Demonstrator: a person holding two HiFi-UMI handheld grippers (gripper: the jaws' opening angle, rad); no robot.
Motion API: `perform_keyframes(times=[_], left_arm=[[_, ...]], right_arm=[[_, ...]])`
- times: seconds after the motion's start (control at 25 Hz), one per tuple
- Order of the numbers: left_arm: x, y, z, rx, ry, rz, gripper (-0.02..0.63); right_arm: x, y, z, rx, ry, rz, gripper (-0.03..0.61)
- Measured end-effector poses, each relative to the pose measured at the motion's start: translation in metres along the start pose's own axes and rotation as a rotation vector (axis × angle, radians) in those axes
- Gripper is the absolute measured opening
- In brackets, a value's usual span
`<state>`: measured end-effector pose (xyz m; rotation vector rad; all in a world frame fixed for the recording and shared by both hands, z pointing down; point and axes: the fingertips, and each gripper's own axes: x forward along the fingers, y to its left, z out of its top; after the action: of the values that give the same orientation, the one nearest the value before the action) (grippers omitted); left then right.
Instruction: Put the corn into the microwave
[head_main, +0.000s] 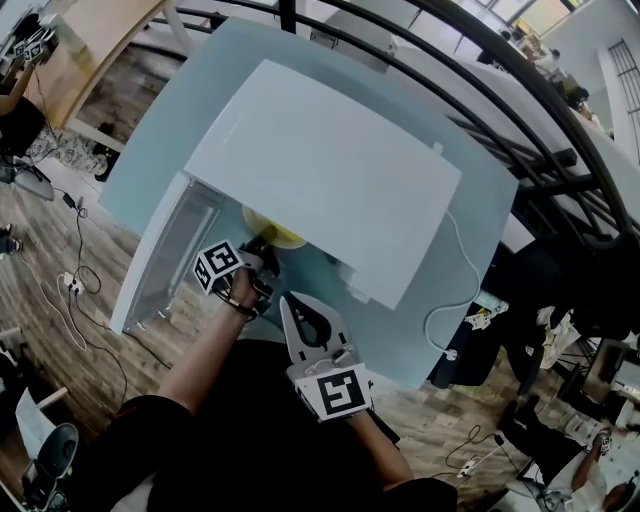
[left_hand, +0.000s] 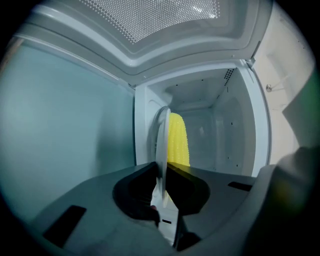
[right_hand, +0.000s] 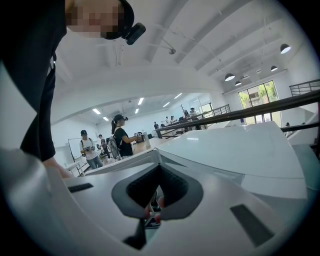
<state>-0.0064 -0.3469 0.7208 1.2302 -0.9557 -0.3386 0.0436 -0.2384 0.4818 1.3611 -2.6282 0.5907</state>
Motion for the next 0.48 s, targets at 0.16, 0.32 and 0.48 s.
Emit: perform_keyframes(times=[0.16, 0.32, 0.48], left_arm=[[0.0036, 0.0029, 0.0011, -0.011, -0.007, 0.014, 0.035], [0.0067, 0.0052, 0.0012, -0.015, -0.009, 0.025, 0.035], [0.0106, 0.0066, 0.0031, -0.012, -0.013, 0.043, 0.034]], right_arm=[[0.0008, -0.0011, -0.0008, 0.001, 0.003, 0.000, 0.008], [0.0010, -0.0070, -0.0023, 0.007, -0.006, -0.016, 0.008], [0.0011, -0.0091, 0.0000, 0.015, -0.004, -0.018, 0.008]])
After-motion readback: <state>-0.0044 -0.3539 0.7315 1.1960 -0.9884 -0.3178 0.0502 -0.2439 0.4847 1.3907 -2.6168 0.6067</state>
